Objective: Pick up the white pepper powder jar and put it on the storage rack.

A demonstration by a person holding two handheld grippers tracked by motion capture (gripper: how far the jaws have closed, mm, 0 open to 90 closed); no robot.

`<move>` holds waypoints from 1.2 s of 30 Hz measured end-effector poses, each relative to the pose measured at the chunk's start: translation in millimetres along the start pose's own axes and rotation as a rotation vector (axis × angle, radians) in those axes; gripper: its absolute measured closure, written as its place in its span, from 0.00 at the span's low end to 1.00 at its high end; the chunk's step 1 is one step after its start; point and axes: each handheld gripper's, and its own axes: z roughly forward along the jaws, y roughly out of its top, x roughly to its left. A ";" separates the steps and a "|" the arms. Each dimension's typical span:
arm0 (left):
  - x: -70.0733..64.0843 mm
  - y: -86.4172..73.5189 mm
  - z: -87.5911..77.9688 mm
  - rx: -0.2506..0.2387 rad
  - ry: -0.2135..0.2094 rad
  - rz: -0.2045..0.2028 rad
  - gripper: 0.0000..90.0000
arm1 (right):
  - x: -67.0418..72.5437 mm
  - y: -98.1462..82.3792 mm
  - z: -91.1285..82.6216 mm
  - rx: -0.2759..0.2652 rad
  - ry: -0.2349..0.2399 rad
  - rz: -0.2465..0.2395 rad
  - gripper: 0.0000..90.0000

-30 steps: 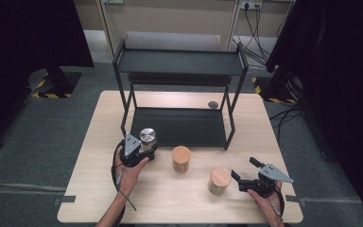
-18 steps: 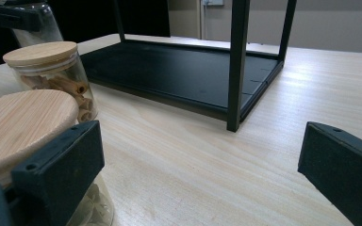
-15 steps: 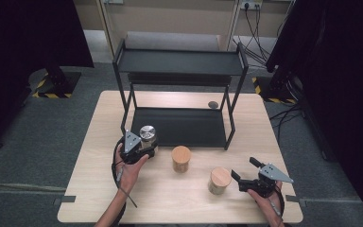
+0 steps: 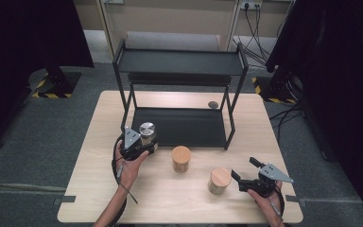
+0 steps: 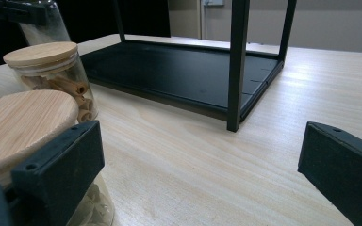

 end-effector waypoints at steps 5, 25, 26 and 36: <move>1.0 1.5 1.9 -0.002 0.003 0.000 0.34 | 0.0 0.2 0.0 0.001 0.000 0.000 0.01; 4.4 8.8 12.5 -0.012 0.008 -0.015 0.34 | 0.3 -0.1 0.1 0.000 -0.003 0.002 0.01; 4.4 8.8 12.5 -0.012 0.008 -0.015 0.34 | 0.3 -0.1 0.1 0.000 -0.003 0.002 0.01; 4.3 13.1 23.3 -0.005 0.016 -0.022 0.34 | 0.1 0.0 0.0 0.000 -0.003 0.005 0.01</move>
